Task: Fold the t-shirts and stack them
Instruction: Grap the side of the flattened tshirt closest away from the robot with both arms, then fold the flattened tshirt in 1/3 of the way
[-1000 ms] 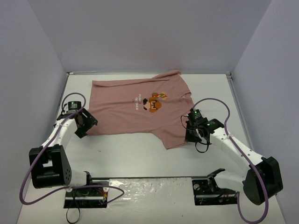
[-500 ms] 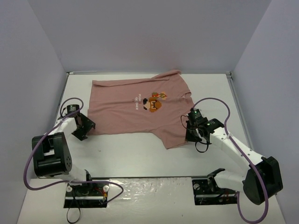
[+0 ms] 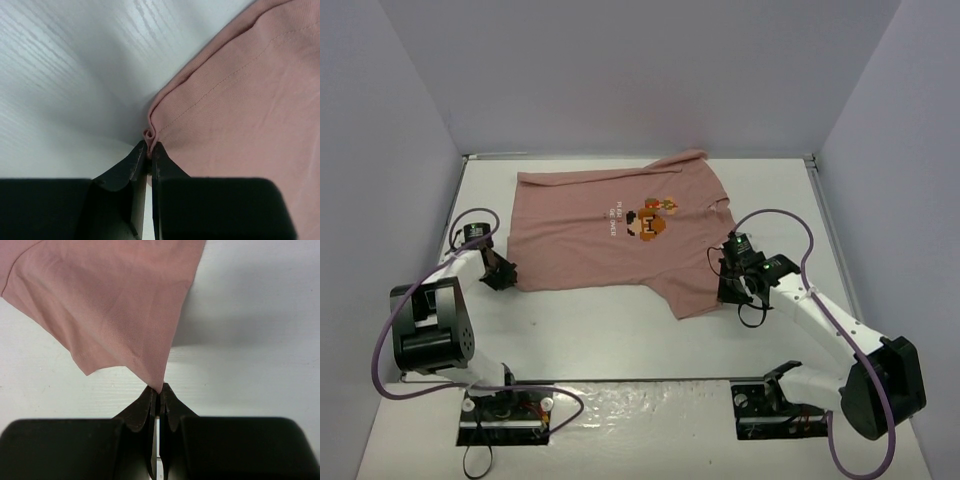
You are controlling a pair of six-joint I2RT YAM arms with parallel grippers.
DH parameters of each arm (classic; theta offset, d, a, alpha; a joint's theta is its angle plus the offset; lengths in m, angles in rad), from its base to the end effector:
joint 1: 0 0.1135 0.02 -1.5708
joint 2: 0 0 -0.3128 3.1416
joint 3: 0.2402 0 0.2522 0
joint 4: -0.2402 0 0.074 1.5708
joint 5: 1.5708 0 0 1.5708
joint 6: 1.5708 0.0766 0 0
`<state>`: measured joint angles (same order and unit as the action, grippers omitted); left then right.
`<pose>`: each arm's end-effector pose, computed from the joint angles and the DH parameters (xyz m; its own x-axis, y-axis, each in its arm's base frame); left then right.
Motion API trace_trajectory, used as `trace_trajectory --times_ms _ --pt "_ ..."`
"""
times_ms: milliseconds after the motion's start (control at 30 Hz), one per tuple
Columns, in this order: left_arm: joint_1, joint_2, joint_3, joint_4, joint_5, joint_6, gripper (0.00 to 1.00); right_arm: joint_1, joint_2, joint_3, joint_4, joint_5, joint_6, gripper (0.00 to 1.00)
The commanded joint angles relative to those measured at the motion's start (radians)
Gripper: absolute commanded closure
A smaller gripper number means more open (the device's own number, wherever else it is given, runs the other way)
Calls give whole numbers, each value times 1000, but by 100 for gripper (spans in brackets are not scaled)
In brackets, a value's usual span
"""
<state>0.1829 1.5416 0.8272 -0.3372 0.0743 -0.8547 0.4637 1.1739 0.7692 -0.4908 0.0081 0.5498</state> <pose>0.3057 0.0508 0.1804 -0.4509 -0.8485 -0.2771 -0.7393 0.5290 -0.4166 0.2167 0.1077 0.2431 -0.8265 0.1709 -0.5363 -0.0127 0.9469 0.3213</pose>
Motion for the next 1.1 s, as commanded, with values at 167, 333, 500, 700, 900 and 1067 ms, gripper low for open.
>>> trace_trajectory --times_ms 167,333,500,700,900,1067 --pt "6 -335 -67 -238 -74 120 100 -5 -113 52 -92 50 55 100" --pt "7 -390 -108 -283 -87 147 100 -5 -173 89 -194 64 70 100" --pt "6 -407 -104 -287 -89 155 100 -5 -143 203 -231 100 33 100" --pt "7 -362 16 -286 -110 186 100 -8 47 379 -225 188 -56 100" --pt "12 -219 204 -261 -112 202 100 -22 298 631 -201 210 -175 100" --pt "13 -106 278 -213 -87 178 100 -31 451 750 -176 207 -223 100"
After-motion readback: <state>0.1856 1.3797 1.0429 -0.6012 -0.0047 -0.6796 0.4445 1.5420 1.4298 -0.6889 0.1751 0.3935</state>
